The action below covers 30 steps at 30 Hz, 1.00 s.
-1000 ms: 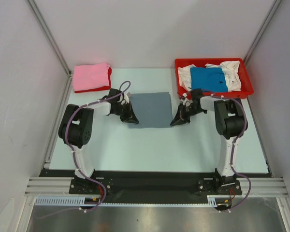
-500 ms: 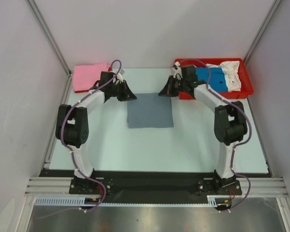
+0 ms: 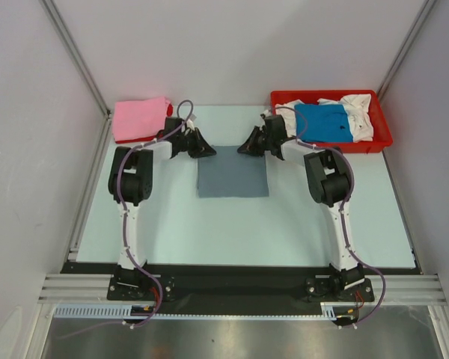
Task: Fold and stack the t-shirts
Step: Fold the tshirt
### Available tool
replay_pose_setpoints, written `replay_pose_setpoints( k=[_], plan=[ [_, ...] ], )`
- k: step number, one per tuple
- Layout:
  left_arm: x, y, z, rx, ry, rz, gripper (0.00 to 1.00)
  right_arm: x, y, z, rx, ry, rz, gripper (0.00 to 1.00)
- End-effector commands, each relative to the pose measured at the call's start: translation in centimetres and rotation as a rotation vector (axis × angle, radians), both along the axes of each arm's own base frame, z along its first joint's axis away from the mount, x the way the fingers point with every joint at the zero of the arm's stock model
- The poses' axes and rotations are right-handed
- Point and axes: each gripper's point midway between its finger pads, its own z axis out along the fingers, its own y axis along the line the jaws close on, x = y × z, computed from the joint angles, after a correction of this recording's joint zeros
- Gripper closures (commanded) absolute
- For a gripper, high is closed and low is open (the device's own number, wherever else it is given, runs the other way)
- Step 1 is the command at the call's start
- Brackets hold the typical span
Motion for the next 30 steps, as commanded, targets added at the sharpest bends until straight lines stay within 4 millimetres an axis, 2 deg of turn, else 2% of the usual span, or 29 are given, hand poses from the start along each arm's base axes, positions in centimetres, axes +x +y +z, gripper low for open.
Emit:
replay_pose_setpoints(
  k=[1, 2, 5, 6, 7, 8, 9, 11, 12, 13, 14, 15, 16, 17, 18, 19, 20, 21, 22, 23, 24, 25, 26, 27, 28, 29, 30],
  plan=[
    [2.9, 0.2, 3.2, 0.005, -0.143, -0.022, 0.91, 4.2, -4.2, 2.5, -0.038, -0.115, -0.123, 1.0],
    [3.5, 0.5, 3.8, 0.011, -0.169, -0.021, 0.9, 4.4, -5.0, 2.2, -0.04, -0.112, -0.135, 1.0],
    [3.7, 1.3, 3.3, 0.021, -0.144, -0.013, 0.9, 5.1, -7.0, 1.9, -0.058, -0.1, -0.153, 1.0],
    [3.8, 1.5, 3.4, 0.014, -0.142, -0.013, 0.9, 5.8, -7.0, 3.0, -0.058, -0.123, -0.15, 1.0],
    [3.9, 1.6, 3.7, 0.01, -0.145, -0.016, 0.9, 6.0, -7.0, 2.8, -0.079, -0.132, -0.129, 1.0],
    [4.0, 1.8, 4.1, 0.023, -0.154, -0.02, 0.9, 5.4, -6.8, 2.6, -0.101, -0.101, -0.103, 1.0],
    [4.0, 1.9, 4.7, 0.034, -0.169, -0.025, 0.89, 6.2, -6.0, 5.0, -0.102, -0.152, -0.083, 1.0],
    [4.2, 2.5, 6.3, 0.068, -0.2, -0.013, 0.88, 5.2, -4.5, 6.5, -0.183, -0.184, -0.001, 1.0],
    [3.9, 2.8, 8.0, 0.094, -0.226, -0.01, 0.88, 4.9, -4.0, 7.5, -0.217, -0.205, 0.028, 1.0],
    [4.1, 3.6, 9.1, 0.138, -0.248, 0.022, 0.88, 5.5, -3.5, 10.6, -0.244, -0.27, 0.028, 0.99],
    [4.0, 4.2, 9.7, 0.183, -0.271, 0.033, 0.86, 3.6, -2.5, 11.5, -0.314, -0.274, 0.095, 0.99],
    [3.5, 4.9, 10.2, 0.222, -0.263, 0.047, 0.84, 2.8, -2.1, 12.6, -0.366, -0.292, 0.116, 0.98],
    [3.0, 5.6, 13.2, 0.254, -0.316, 0.075, 0.81, 2.9, -2.4, 15.2, -0.463, -0.349, 0.07, 0.95],
    [2.6, 6.9, 13.0, 0.32, -0.309, 0.12, 0.79, 0.2, -1.3, 16.4, -0.544, -0.354, 0.116, 0.81],
    [1.8, 7.5, 13.7, 0.347, -0.308, 0.135, 0.78, -1.1, -1.0, 17.5, -0.633, -0.409, 0.168, 0.73],
    [1.1, 8.2, 15.7, 0.371, -0.339, 0.164, 0.76, -1.7, -2.4, 17.3, -0.775, -0.415, 0.127, 0.5],
    [0.2, 8.8, 15.3, 0.398, -0.321, 0.179, 0.68, -3.1, -2.9, 17.3, -0.86, -0.413, 0.135, 0.32],
    [-0.5, 9.5, 15.4, 0.43, -0.319, 0.197, 0.65, -5.5, -1.6, 19.6, -0.923, -0.49, 0.177, 0.01],
    [-1.3, 9.9, 16.7, 0.436, -0.339, 0.211, 0.61, -6.2, -2.4, 20.1, -1.009, -0.508, 0.153, 0.0],
    [-2.3, 10.2, 15.7, 0.456, -0.307, 0.206, 0.56, -7.6, -2.5, 19.1, -1.071, -0.511, 0.176, 0.0],
    [-2.7, 10.9, 15.6, 0.482, -0.297, 0.227, 0.53, -9.1, -2.2, 21.1, -1.142, -0.571, 0.156, 0.0],
    [-3.2, 11.2, 15.7, 0.492, -0.293, 0.237, 0.5, -10.0, -2.1, 21.3, -1.167, -0.587, 0.139, 0.0],
    [-4.1, 11.4, 15.6, 0.495, -0.289, 0.247, 0.42, -10.3, -1.9, 21.8, -1.168, -0.604, 0.072, 0.0],
    [-4.6, 11.6, 15.6, 0.5, -0.288, 0.259, 0.34, -11.1, -2.8, 20.2, -1.21, -0.57, 0.004, 0.0],
    [-4.9, 11.8, 15.8, 0.5, -0.291, 0.268, 0.26, -12.2, -1.9, 20.3, -1.211, -0.583, 0.017, 0.03],
    [-5.6, 11.8, 15.9, 0.483, -0.294, 0.287, 0.18, -13.6, -0.8, 19.0, -1.203, -0.572, 0.171, 0.09],
    [-5.9, 11.9, 15.9, 0.472, -0.296, 0.29, 0.18, -14.7, 0.4, 17.8, -1.176, -0.574, 0.262, 0.11]
  ],
)
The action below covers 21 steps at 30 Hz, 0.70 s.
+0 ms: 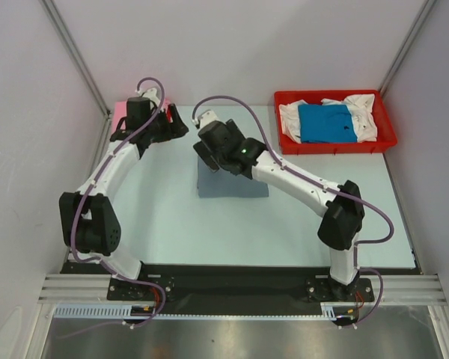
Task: Fold and stack the t-shirts
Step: Fold the tshirt, then neatly place the folded tshirt to the corner
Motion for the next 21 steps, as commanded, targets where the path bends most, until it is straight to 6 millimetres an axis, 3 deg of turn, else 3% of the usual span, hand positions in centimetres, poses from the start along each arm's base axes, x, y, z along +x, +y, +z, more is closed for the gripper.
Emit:
replay_pose_setpoints(
  k=[1, 3, 4, 5, 8, 11, 12, 13, 15, 16, 21],
  plan=[
    [-1.9, 1.5, -2.6, 0.03, 0.067, 0.064, 0.17, -1.3, -1.2, -1.5, -0.099, 0.022, 0.063, 0.15],
    [-2.8, 2.3, -2.7, -0.002, 0.087, 0.105, 0.07, -3.4, -0.2, -3.9, -0.137, 0.063, 0.158, 0.17],
    [-3.2, 2.3, -2.5, -0.039, 0.092, 0.105, 0.04, -4.2, 0.0, -4.8, -0.172, 0.06, 0.187, 0.13],
    [-3.6, 3.5, -3.3, -0.109, 0.113, 0.147, 0.01, -5.6, 1.7, -5.2, -0.212, 0.02, 0.257, 0.09],
    [-4.6, 5.1, -3.5, -0.246, 0.142, 0.151, 0.0, -8.9, 3.6, -8.6, -0.317, 0.004, 0.393, 0.08],
    [-5.1, 7.4, -3.8, -0.232, 0.17, 0.22, 0.0, -11.1, 5.1, -11.8, -0.374, -0.008, 0.491, 0.09],
    [-5.3, 7.9, -3.8, -0.223, 0.177, 0.243, 0.0, -11.2, 5.4, -12.4, -0.383, -0.007, 0.505, 0.11],
    [-5.4, 8.7, -4.0, -0.227, 0.196, 0.272, 0.0, -11.2, 5.9, -12.5, -0.387, -0.01, 0.51, 0.21],
    [-5.6, 9.5, -4.4, -0.232, 0.223, 0.312, 0.02, -11.4, 6.1, -14.7, -0.452, 0.026, 0.523, 0.39],
    [-5.9, 9.7, -4.7, -0.241, 0.235, 0.33, 0.03, -11.3, 6.9, -14.7, -0.445, 0.029, 0.532, 0.43],
    [-6.6, 10.2, -4.9, -0.273, 0.227, 0.396, 0.07, -10.9, 7.9, -17.6, -0.504, 0.013, 0.552, 0.43]
  ],
)
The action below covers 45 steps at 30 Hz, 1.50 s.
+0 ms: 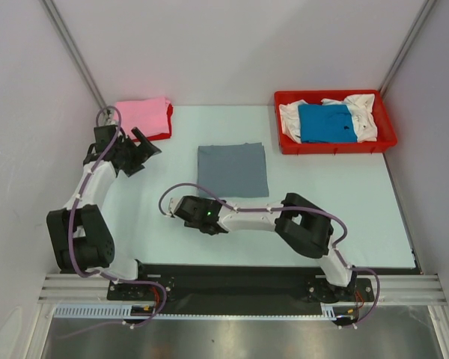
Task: Fold and stack the t-shirts
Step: Neatly place the folded tshirt to the corner
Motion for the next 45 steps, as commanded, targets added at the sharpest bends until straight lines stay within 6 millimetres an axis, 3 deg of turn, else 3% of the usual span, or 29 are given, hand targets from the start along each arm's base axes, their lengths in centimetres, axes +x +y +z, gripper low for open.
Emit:
replay_pose_setpoints(
  k=[1, 8, 14, 19, 24, 30, 34, 39, 45],
  plan=[
    [-0.3, 0.4, 2.0, -0.03, -0.042, 0.069, 0.07, 1.5, 1.7, 0.3, 0.014, -0.072, 0.023, 0.43],
    [-0.5, 0.5, 1.9, -0.082, -0.027, 0.087, 0.11, 4.4, 2.3, -1.6, -0.031, -0.167, 0.008, 0.43],
    [-1.2, 0.8, 0.2, -0.057, 0.031, 0.092, 0.13, 7.0, 1.4, -2.7, -0.071, -0.22, -0.01, 0.64],
    [-1.0, 0.5, -0.9, -0.052, 0.052, 0.042, 0.07, 8.4, 1.0, -2.0, -0.045, -0.219, -0.027, 0.77],
    [-0.5, -1.3, -2.2, -0.148, 0.075, -0.018, 0.11, 8.2, 2.2, 0.0, 0.017, -0.19, -0.007, 1.0],
    [0.3, -4.4, -4.5, -0.286, 0.121, -0.12, 0.13, 8.3, 2.6, 3.6, 0.086, -0.204, -0.011, 1.0],
    [0.8, -6.8, -6.0, -0.4, 0.177, -0.139, 0.04, 8.5, 2.4, 6.0, 0.123, -0.22, -0.007, 1.0],
    [1.6, -8.2, -7.0, -0.433, 0.211, -0.156, 0.02, 8.6, 1.4, 7.0, 0.131, -0.216, -0.011, 1.0],
    [3.2, -11.0, -6.9, -0.486, 0.191, -0.19, 0.0, 8.9, 0.4, 7.1, 0.139, -0.201, -0.023, 1.0]
  ],
)
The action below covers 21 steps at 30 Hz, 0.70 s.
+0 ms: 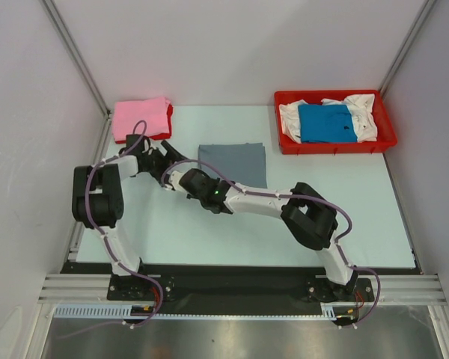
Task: Fold and stack the t-shirts
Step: Neatly place the folded tshirt to the corner
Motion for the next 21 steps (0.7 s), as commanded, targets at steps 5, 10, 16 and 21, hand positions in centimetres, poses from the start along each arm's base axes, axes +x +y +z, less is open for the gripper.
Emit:
replay_pose_setpoints(
  k=[5, 10, 16, 21],
  plan=[
    [3.2, -4.9, 2.5, -0.13, -0.071, -0.038, 0.0, 0.7, -0.2, 3.5, 0.098, -0.012, -0.01, 1.0],
    [3.8, -6.6, 1.1, -0.106, 0.013, -0.027, 0.0, 1.1, -0.3, 4.9, 0.126, -0.026, -0.016, 1.0],
    [5.0, -7.4, -0.5, -0.064, 0.052, -0.024, 0.0, 1.6, -0.5, 6.3, 0.159, -0.036, -0.028, 1.0],
    [5.5, -7.4, -2.5, -0.035, 0.072, -0.02, 0.0, 1.8, -0.9, 7.2, 0.184, -0.036, -0.044, 1.0]
  ],
)
